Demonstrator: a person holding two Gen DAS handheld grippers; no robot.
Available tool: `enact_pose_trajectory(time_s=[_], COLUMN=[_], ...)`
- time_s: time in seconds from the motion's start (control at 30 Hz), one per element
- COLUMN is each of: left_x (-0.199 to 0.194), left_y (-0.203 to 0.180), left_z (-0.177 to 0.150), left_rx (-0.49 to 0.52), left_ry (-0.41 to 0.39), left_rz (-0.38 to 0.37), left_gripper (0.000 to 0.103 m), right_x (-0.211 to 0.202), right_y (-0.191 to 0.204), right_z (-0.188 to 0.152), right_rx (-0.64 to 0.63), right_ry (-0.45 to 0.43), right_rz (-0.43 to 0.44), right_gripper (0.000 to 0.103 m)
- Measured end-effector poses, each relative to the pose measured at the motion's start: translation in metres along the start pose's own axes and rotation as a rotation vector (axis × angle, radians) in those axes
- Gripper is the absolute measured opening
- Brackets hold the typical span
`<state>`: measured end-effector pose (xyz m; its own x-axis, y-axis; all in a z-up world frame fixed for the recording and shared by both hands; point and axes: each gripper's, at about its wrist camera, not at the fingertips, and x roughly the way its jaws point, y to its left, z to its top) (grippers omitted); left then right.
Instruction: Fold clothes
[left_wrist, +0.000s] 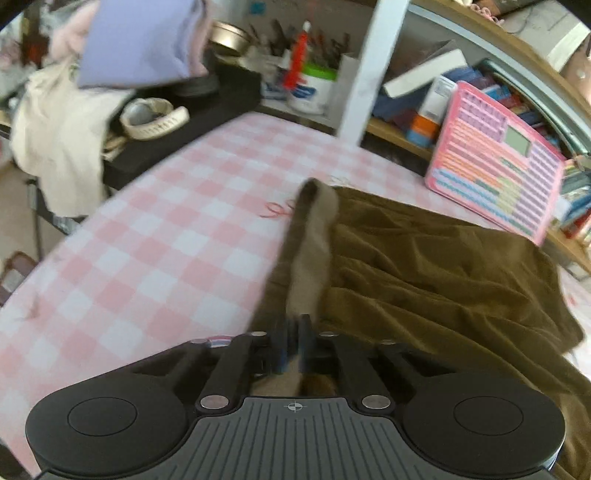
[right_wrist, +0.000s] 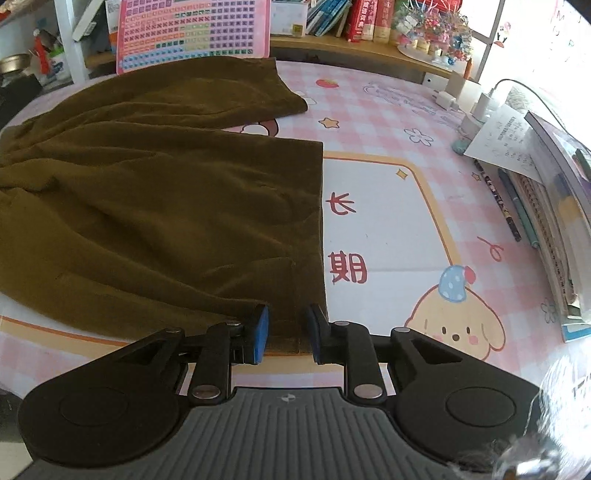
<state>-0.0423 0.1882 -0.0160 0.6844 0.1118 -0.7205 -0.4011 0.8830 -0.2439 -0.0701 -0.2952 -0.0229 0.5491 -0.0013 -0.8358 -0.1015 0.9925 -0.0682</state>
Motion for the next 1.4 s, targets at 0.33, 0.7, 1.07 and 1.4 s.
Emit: enact_pose_trajectory(time_s=[0.33, 0.7, 1.07, 1.4], left_x=[0.0, -0.038, -0.018, -0.049], left_y=[0.04, 0.037, 0.015, -0.001], left_z=[-0.026, -0.022, -0.055, -0.051], left_rx=[-0.071, -0.066, 0.08, 0.136], left_ry=[0.037, -0.099, 0.047, -0.008], left_rz=[-0.009, -0.059, -0.118, -0.143], left_gripper=[0.006, 0.013, 0.015, 0.068], right_x=[-0.001, 0.001, 0.003, -0.025], right_y=[0.005, 0.009, 0.006, 0.014], right_z=[-0.003, -0.001, -0.001, -0.01], right_rx=[0.008, 0.042, 0.085, 0.162], right_ry=[0.024, 0.028, 0.01, -0.062], right_rz=[-0.044, -0.078, -0.149, -0.12], right_gripper=[0.022, 0.023, 0.03, 0.039])
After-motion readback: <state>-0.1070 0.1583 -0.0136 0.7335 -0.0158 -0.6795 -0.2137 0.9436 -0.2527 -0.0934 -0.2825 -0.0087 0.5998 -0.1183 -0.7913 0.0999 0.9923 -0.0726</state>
